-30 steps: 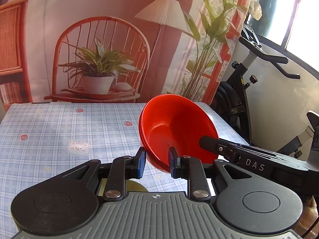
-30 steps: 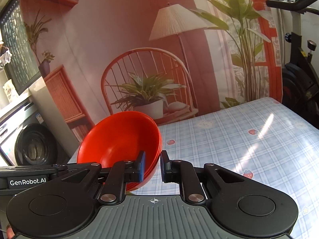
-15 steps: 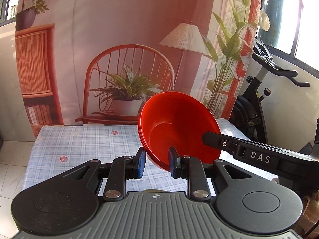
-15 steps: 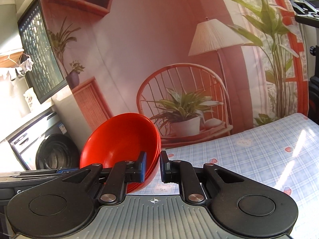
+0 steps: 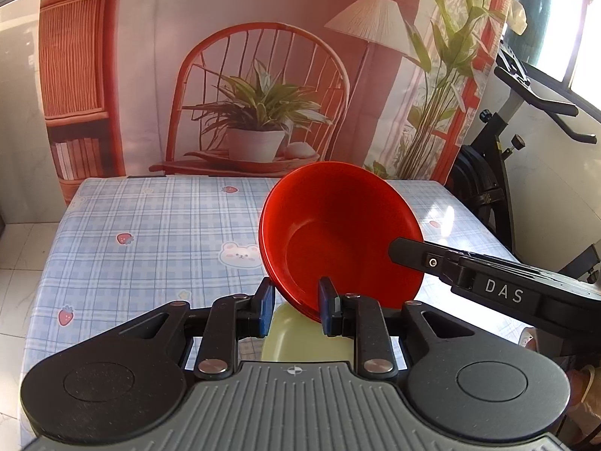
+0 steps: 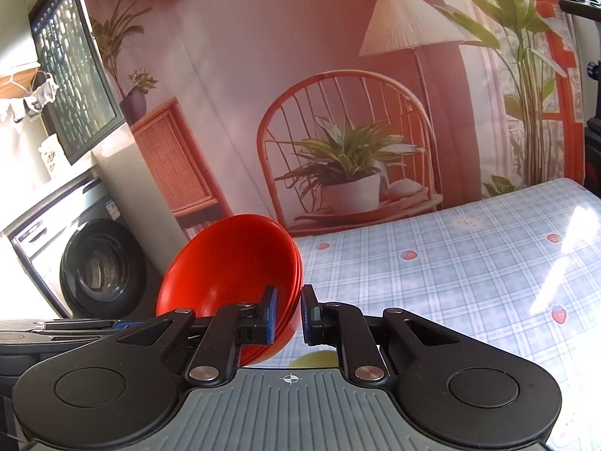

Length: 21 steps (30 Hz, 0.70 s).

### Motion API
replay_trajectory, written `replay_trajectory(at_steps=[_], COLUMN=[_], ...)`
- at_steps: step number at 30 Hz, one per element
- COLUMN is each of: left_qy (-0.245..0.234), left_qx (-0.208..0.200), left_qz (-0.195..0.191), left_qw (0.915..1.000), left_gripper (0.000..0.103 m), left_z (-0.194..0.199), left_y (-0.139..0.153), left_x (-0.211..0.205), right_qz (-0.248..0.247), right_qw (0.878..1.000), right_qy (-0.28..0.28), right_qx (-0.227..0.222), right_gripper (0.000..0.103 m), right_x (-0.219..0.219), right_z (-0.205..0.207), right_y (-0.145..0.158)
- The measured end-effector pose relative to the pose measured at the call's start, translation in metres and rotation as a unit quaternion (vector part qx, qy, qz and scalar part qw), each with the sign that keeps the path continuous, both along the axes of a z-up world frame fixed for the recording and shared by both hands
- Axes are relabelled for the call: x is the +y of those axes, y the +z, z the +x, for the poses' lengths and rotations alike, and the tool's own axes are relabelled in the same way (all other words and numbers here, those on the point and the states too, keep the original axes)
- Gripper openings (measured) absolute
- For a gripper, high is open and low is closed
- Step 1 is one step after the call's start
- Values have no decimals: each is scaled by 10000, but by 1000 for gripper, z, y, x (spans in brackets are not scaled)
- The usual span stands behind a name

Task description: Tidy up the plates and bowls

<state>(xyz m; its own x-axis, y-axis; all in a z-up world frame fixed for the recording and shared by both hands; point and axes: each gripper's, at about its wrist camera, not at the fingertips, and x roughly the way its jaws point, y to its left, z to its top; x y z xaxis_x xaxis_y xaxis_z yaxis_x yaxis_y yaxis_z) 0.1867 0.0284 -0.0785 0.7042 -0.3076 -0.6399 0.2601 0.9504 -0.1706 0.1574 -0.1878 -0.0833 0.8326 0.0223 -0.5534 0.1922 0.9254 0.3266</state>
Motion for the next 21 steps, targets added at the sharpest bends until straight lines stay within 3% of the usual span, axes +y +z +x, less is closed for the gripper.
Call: replay_trajectory(at_steps=[12, 21], left_qy=[-47, -142], left_qx=[714, 931], left_qz=[60, 183], left_qw=[9974, 9954], left_gripper=[26, 26], left_z=[9, 11], left_y=[-69, -91], left_x=[-6, -11], right_qz=[108, 291], right_qw=[9970, 9920], right_qy=[-48, -203], right_qx=[761, 1213], right_gripper=[12, 12], right_x=[-6, -12], right_z=[-5, -8], right_y=[-56, -81])
